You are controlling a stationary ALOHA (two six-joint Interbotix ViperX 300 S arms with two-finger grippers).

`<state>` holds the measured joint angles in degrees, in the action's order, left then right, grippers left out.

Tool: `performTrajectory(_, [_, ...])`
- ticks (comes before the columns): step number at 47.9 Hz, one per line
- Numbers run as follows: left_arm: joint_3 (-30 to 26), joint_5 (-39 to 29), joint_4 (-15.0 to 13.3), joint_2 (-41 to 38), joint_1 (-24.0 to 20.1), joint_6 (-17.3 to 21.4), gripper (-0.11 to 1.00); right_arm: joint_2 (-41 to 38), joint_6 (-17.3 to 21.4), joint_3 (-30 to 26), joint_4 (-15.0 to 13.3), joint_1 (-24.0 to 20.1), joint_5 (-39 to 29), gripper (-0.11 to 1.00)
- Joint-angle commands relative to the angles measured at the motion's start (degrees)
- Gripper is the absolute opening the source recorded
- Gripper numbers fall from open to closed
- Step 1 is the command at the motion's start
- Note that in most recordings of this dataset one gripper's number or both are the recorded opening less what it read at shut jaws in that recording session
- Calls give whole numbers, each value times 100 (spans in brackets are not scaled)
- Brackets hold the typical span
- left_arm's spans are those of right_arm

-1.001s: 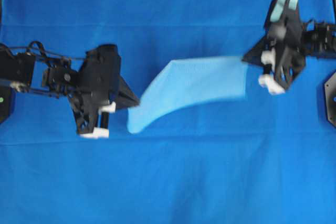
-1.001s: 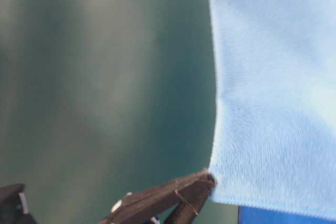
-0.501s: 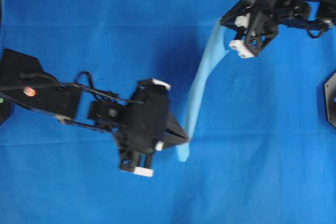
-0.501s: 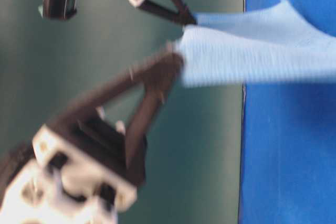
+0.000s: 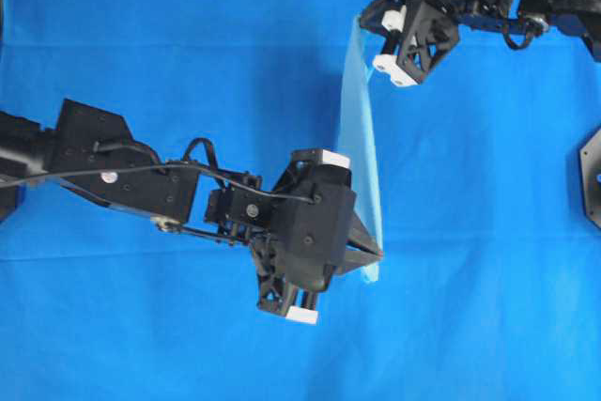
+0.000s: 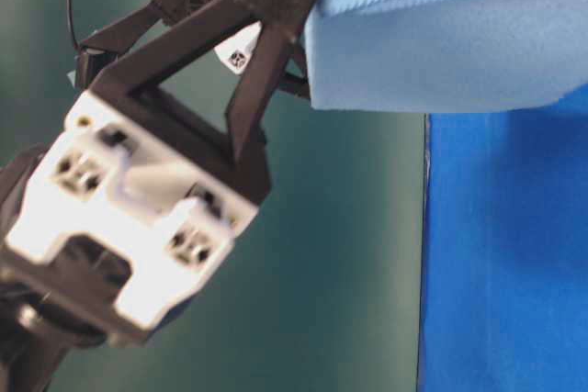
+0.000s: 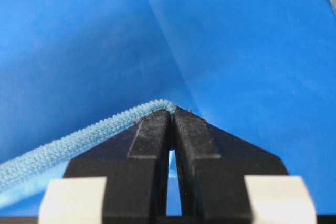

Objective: Fold the light blue towel.
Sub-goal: 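Lift the folded strip and rotate it vertical, right gripper moving up, then lay the strip down vertically and open both grippers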

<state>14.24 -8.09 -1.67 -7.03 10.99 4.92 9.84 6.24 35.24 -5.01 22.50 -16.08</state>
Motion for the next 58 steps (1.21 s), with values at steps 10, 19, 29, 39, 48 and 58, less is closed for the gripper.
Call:
performTrajectory(10, [-800,624,0,-729,-26,404,2,782,18,589,-18,193,-26,2])
performTrajectory(19, [-1608,624,0,-1327,-26,633,2,1336,26,1046,-18,202,-308,2])
performTrajectory(29, [-1854,598,0,-1547,-62,650,2,1459,18,1204,-18,202,-413,2])
performTrajectory(39, [-1160,633,-18,-1257,-141,299,1,747,-9,888,-18,193,-246,2])
performTrajectory(48, [44,870,-26,-782,-88,-141,2,-220,-35,255,-18,18,185,2])
performTrajectory(58, [1116,1529,-26,-431,-62,-721,2,-923,-88,-466,-18,-255,272,2])
